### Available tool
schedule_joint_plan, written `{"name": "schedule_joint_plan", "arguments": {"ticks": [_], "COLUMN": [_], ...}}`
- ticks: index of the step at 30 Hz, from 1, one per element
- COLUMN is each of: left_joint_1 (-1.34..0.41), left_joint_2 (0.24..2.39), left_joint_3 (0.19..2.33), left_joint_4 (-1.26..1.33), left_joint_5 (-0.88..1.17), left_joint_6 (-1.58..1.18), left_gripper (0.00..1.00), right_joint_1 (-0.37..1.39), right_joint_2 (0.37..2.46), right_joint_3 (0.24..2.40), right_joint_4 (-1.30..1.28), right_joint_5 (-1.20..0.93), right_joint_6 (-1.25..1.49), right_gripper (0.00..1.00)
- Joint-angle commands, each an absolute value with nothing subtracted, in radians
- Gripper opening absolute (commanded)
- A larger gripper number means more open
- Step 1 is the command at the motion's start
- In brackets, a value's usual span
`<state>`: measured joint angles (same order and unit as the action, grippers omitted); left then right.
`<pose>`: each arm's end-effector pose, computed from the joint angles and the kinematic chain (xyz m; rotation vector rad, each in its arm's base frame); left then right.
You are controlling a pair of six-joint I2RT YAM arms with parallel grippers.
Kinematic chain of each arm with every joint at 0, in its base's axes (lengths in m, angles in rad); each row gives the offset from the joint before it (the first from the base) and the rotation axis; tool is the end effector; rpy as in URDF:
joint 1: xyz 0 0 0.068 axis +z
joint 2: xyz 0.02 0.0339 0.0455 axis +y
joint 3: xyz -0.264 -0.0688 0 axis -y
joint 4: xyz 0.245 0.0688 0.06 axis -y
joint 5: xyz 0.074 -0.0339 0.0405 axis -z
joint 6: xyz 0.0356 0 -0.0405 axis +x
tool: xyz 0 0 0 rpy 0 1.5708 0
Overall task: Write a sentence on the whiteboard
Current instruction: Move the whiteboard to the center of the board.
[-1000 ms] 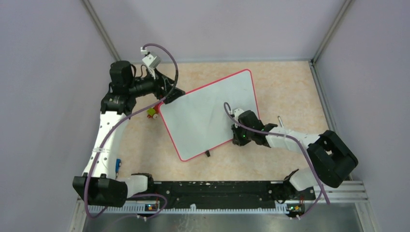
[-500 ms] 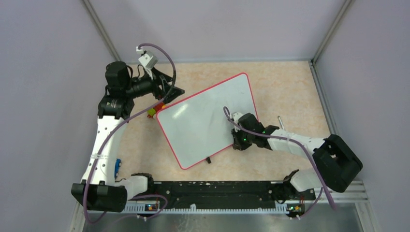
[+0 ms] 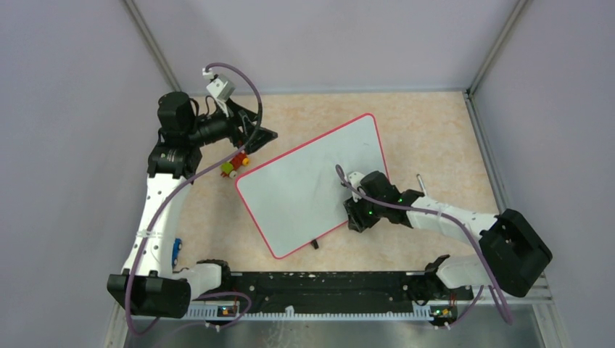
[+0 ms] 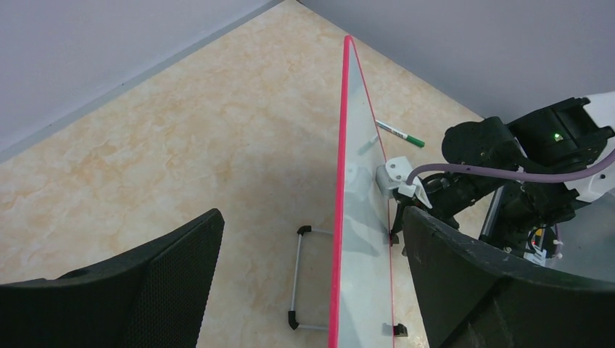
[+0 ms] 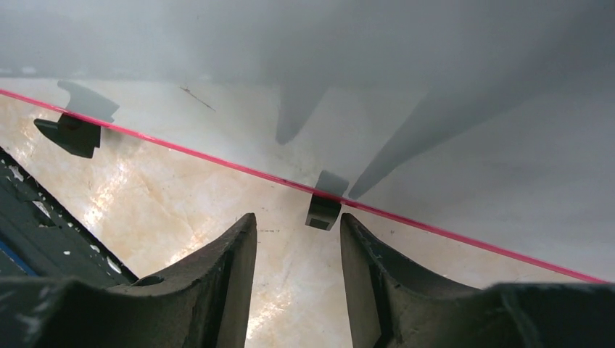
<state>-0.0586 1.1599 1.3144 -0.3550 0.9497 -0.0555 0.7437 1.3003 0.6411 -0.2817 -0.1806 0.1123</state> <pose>0.2381 -0.0430 0.4336 0.6898 1.6348 -0.9158 0.1753 0.1700 0.1772 -0.8750 2.4334 0.5624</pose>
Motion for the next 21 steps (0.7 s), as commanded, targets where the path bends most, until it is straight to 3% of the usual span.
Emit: {"name": "schedule_joint_plan", "arguments": {"ticks": [1,7,14,21], "left_joint_1": [-0.052,-0.052,-0.052,-0.054], "left_joint_2": [1.141,1.143,1.161,1.202], "left_joint_3": [1.311,1.307,1.329,1.363], "left_joint_4": [-0.300,-0.304,-0.339,-0.394], "left_joint_5": [0.960,0.948,0.934,0.933], "left_joint_6": [-0.079,-0.081,-0.061,-0.026], "left_gripper": [0.97,0.99,0.99,0.99], "right_joint_1": [0.758,0.758,0.738,0.441], "right_joint_2": [1.272,1.206,1.123,1.069], "right_joint_3": [0.674,0.735,0.846,0.948], "right_joint_4": [-0.312,-0.387,-0.554,-0.710], "right_joint_5": [-0.208,-0.245,-0.333,-0.557], "right_joint_6": [0.084,0.037,-0.145,-0.275], "right_gripper": [0.46,0.65,0.75,0.80]}}
